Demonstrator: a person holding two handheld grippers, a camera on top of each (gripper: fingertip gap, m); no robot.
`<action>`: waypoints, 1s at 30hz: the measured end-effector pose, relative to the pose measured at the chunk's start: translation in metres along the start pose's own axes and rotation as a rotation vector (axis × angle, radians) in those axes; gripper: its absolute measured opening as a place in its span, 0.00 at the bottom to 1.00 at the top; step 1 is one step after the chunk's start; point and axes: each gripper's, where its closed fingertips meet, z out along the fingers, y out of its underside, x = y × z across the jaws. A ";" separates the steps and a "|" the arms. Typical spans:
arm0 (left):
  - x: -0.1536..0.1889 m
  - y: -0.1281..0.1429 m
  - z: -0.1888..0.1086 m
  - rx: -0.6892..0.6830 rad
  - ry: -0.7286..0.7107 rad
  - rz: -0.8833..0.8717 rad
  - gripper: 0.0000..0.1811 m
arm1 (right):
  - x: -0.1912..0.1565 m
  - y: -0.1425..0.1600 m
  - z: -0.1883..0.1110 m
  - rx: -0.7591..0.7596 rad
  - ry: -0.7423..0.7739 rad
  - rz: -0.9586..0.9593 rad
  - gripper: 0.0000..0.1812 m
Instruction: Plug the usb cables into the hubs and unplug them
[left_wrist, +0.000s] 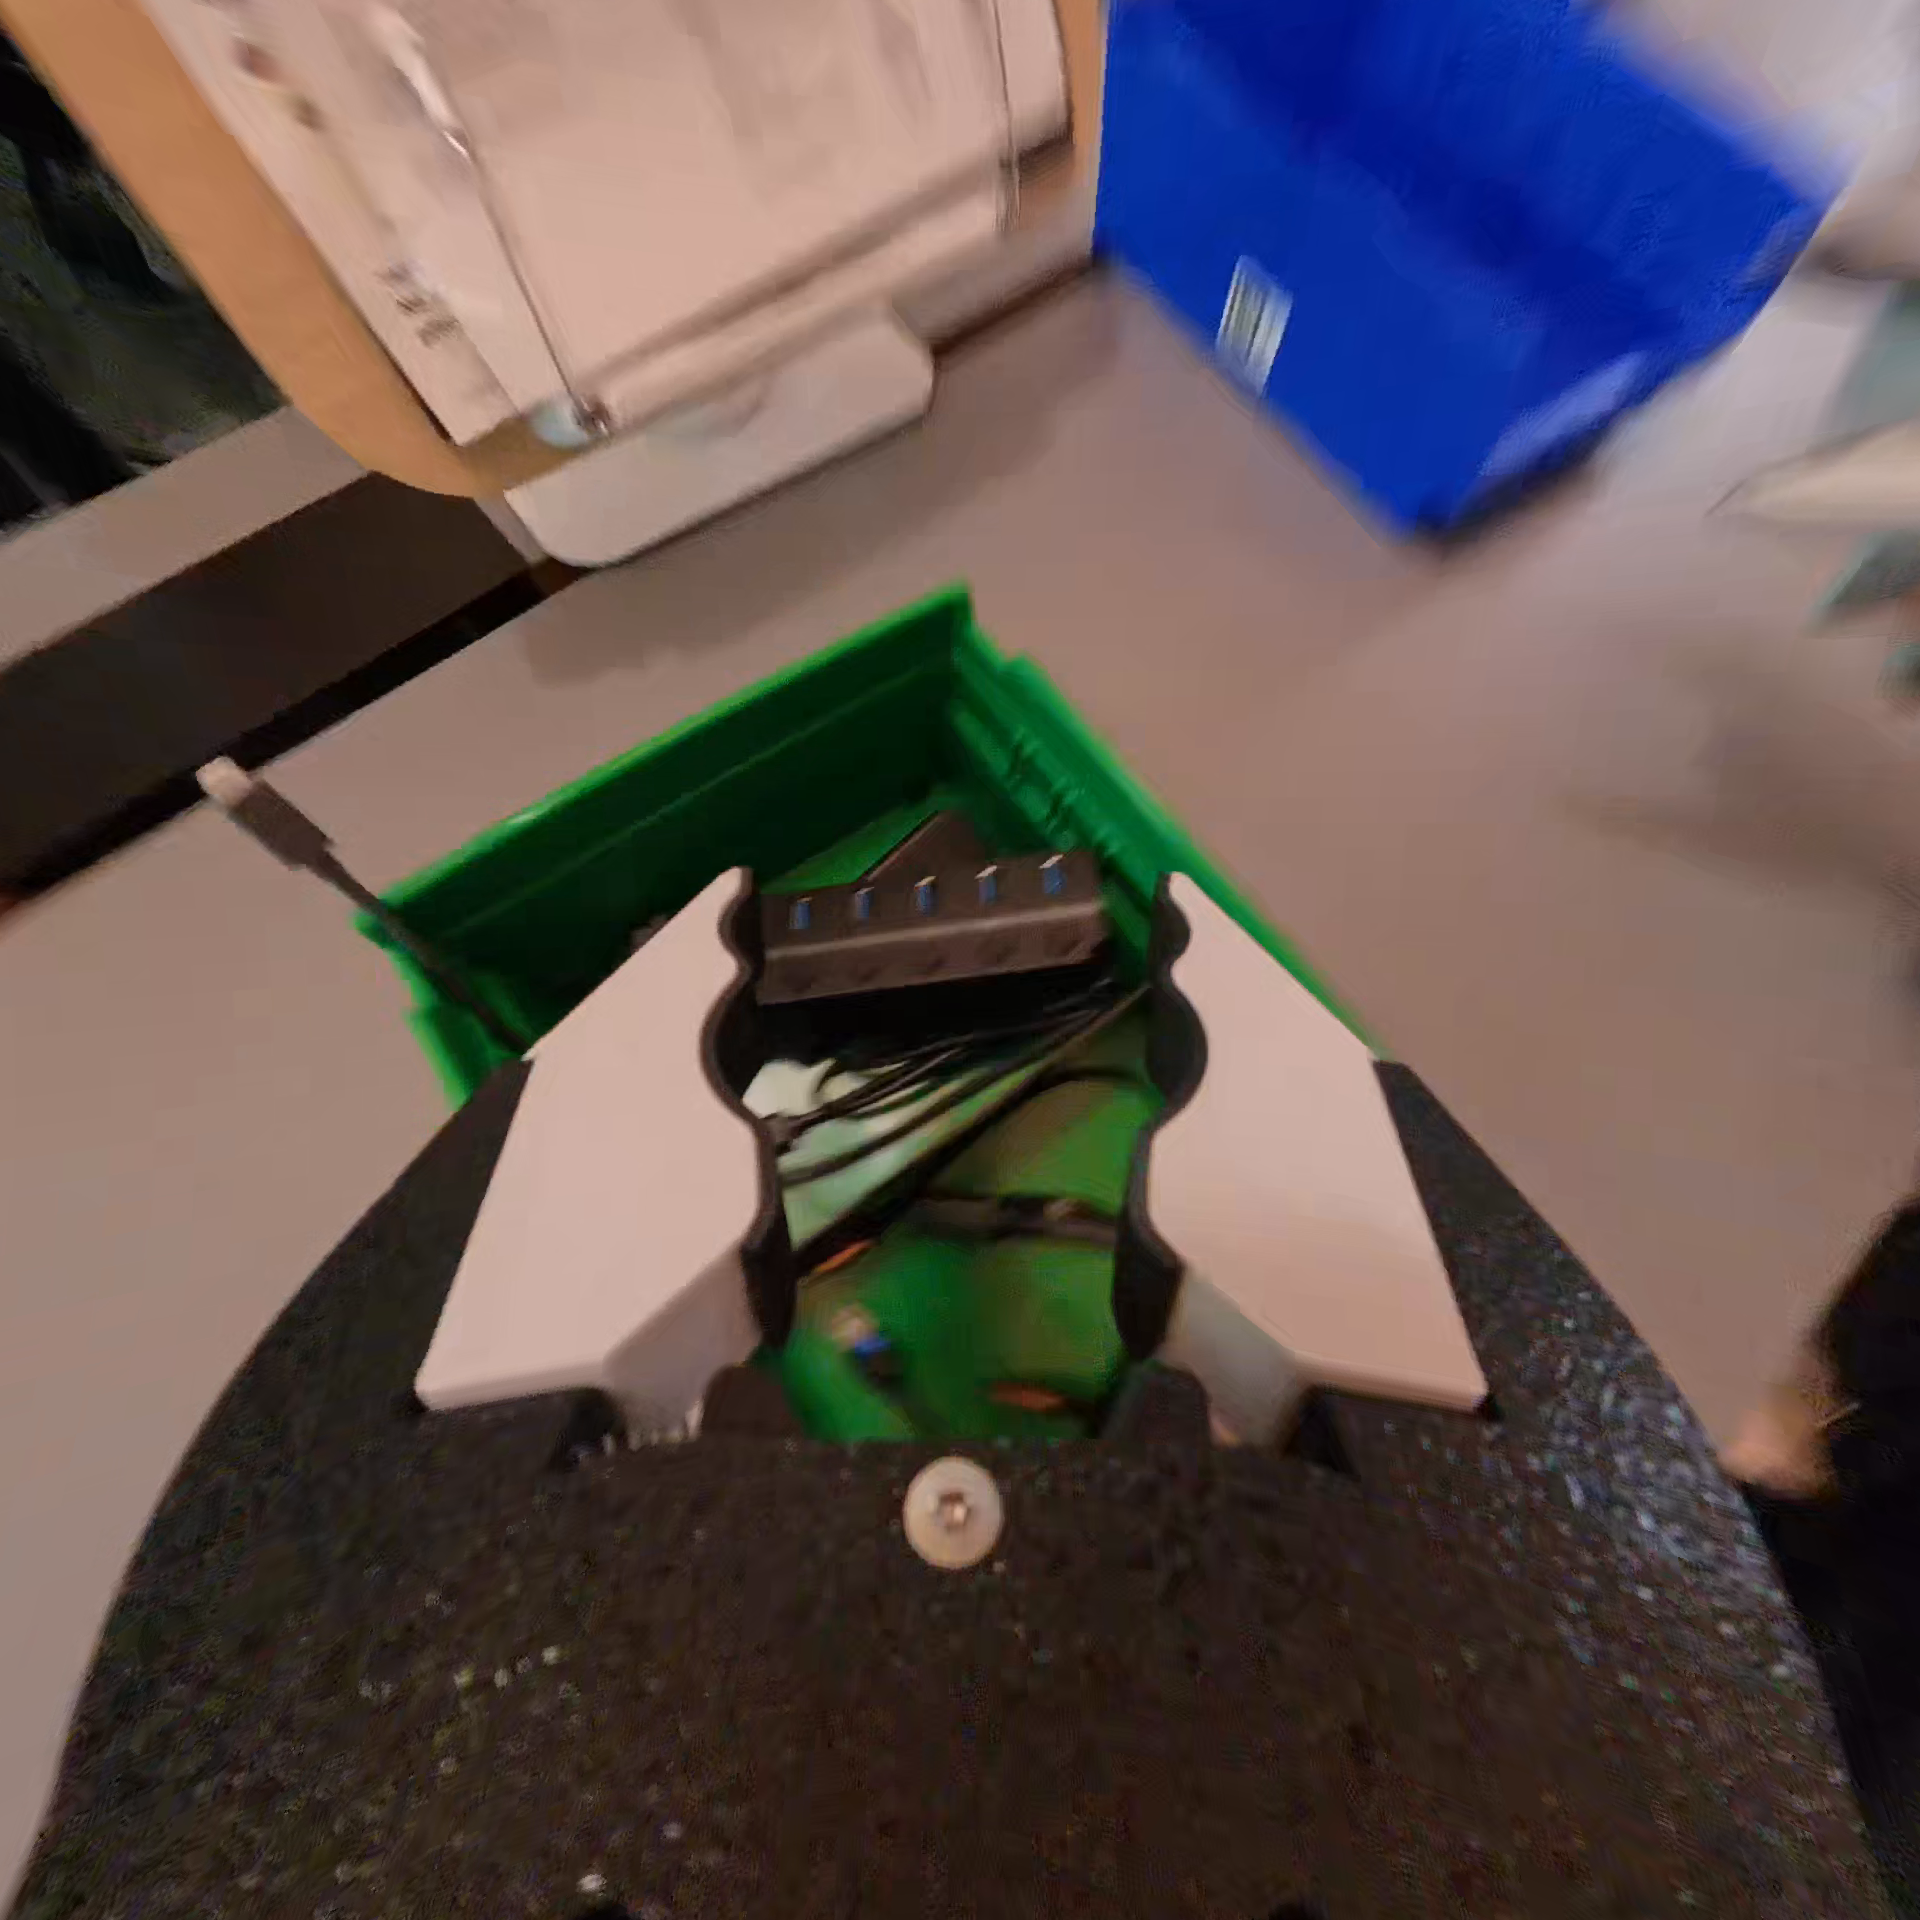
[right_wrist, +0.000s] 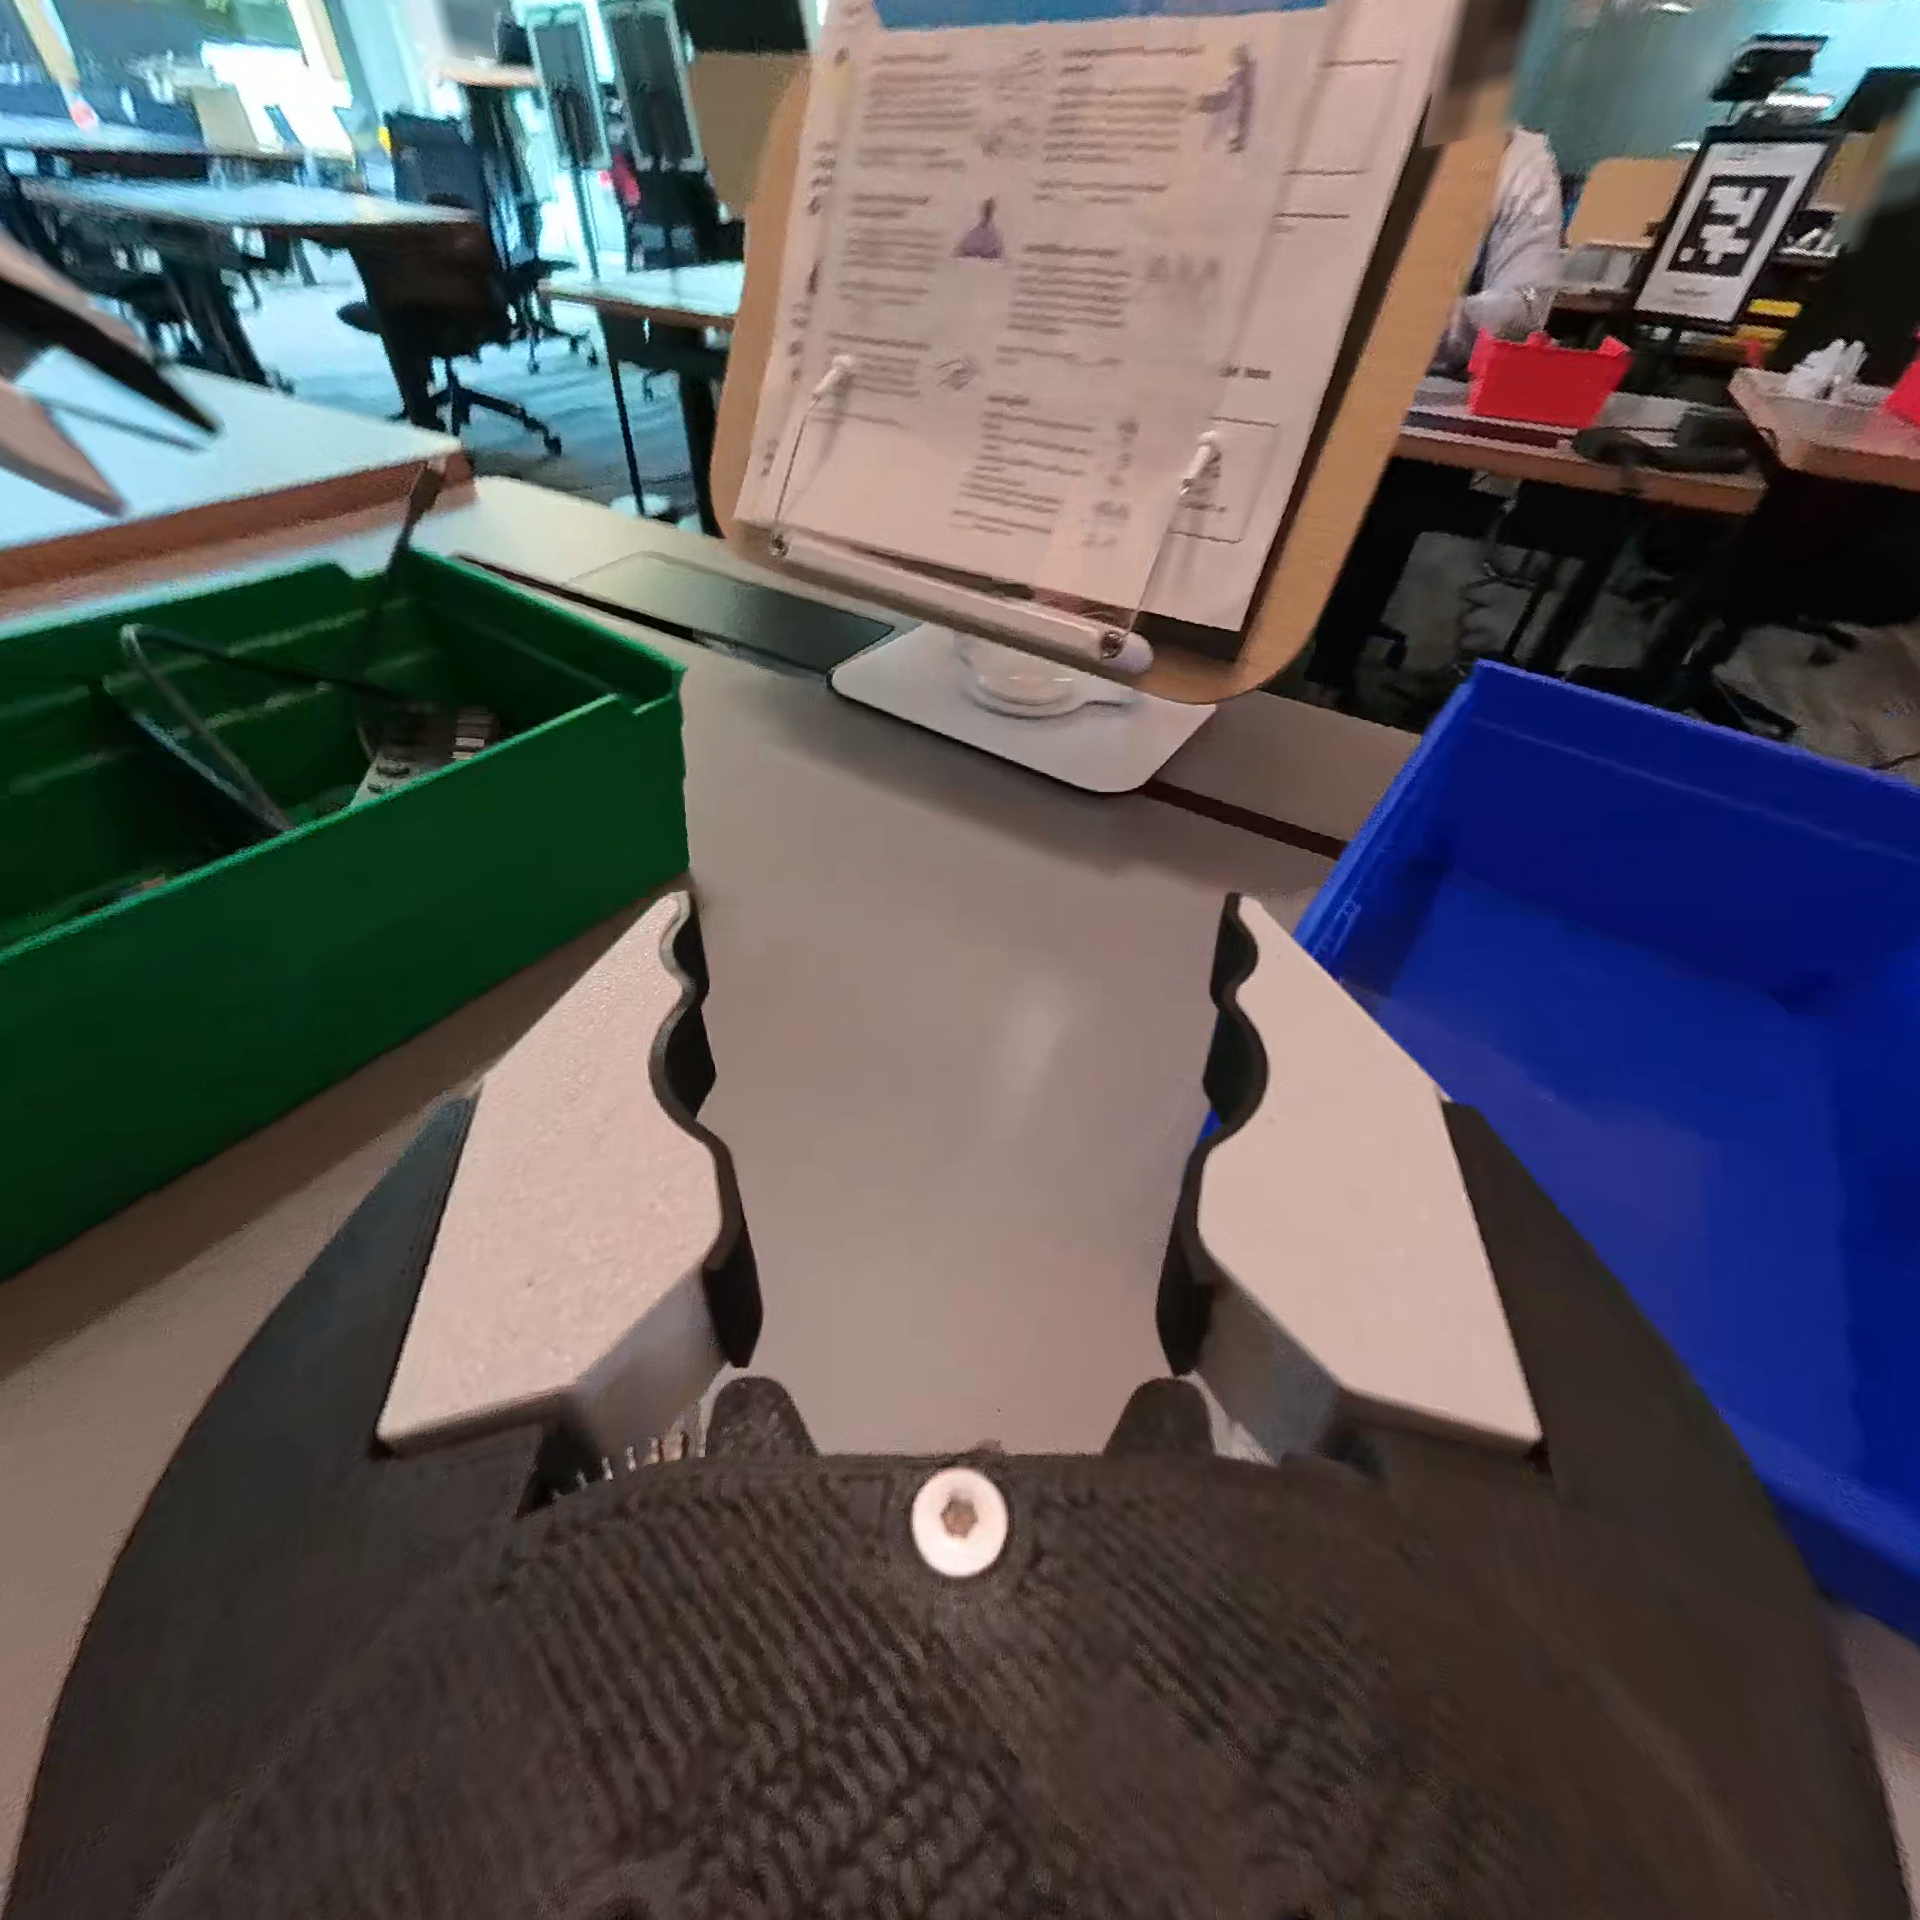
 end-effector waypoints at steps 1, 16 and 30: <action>-0.007 0.005 0.013 -0.111 -0.015 0.125 0.42 | -0.003 0.002 0.002 -0.013 -0.004 -0.026 0.54; -0.031 0.083 0.108 -0.849 0.280 0.935 0.47 | 0.015 0.010 -0.003 -0.004 -0.055 0.033 0.51; -0.028 0.093 0.111 -0.785 0.148 1.161 0.32 | -0.010 0.015 0.011 -0.034 -0.137 0.021 0.50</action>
